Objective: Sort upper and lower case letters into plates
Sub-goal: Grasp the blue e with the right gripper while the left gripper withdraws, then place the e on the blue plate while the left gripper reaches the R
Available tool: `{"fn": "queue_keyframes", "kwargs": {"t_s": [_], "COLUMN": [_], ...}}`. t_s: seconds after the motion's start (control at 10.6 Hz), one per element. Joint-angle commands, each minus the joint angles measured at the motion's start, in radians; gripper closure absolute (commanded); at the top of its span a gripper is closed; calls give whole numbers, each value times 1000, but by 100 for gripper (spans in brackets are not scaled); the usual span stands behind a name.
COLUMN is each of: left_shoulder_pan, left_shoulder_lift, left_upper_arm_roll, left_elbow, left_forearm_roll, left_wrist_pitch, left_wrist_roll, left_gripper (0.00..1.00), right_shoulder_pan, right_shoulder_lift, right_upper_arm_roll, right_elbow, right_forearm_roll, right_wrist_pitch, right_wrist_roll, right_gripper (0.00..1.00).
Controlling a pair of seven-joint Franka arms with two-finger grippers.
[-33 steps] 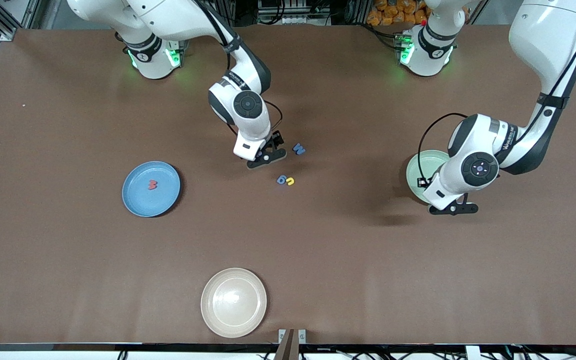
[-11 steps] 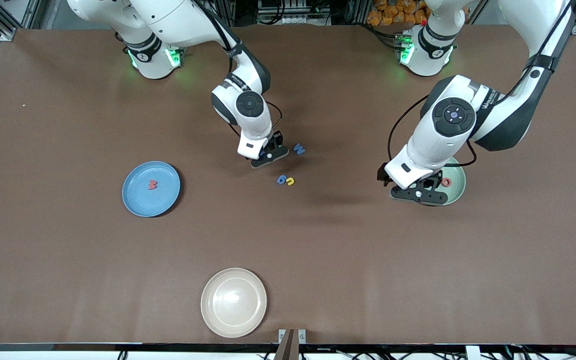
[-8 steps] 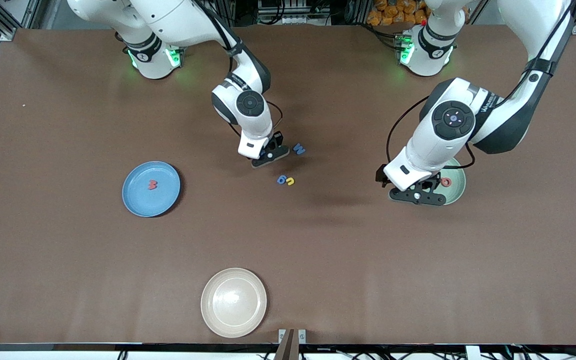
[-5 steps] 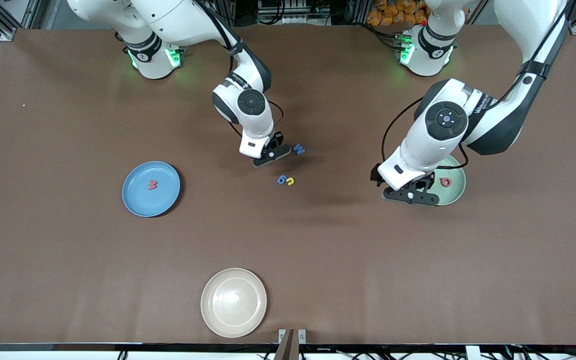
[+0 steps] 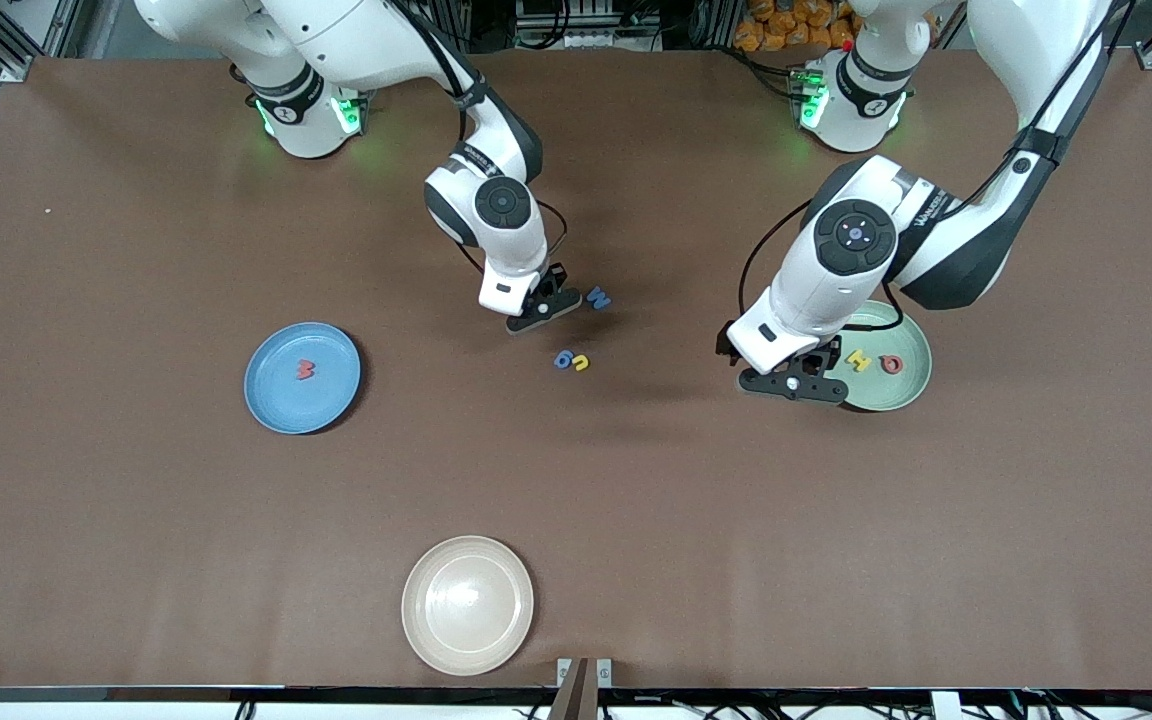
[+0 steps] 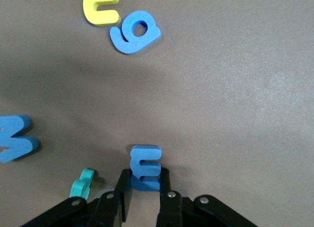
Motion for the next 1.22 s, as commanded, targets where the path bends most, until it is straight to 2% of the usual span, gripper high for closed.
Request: {"fn": "queue_keyframes", "kwargs": {"t_s": [0.0,0.19,0.38,0.47,0.66,0.85,1.13], "left_shoulder_pan": [-34,-78,-121,-149,-218,-285,-494], "left_shoulder_lift": [17,45,65,79,96,137,183], "left_upper_arm_roll": [-3,-3,-3,-1,13,34,152], "left_elbow": [28,29,29,29,45,83,155], "left_forearm_roll": [-13,1,2,2,8,11,47], "left_wrist_pitch": [-4,-2,40,59,95,103,103], "left_wrist_roll": [-31,-144,-215,-264,-340,-414,-601], "left_gripper": [0,0,0,0,0,0,0], "right_shoulder_pan": [-11,-30,-87,-134,-223,-328,-480], "right_shoulder_lift": [-11,-49,-127,-165,-232,-244,-241], "right_upper_arm_roll": [-2,0,0,1,-6,-11,-15], "right_elbow": [34,85,54,28,5,2,-38], "right_forearm_roll": [-12,-2,0,8,110,109,81], "right_wrist_pitch": [-67,-203,-260,-294,-407,-493,-503], "right_wrist_roll": [0,1,-21,-88,-251,-332,-429], "right_gripper": [100,100,100,100,100,100,100]}}
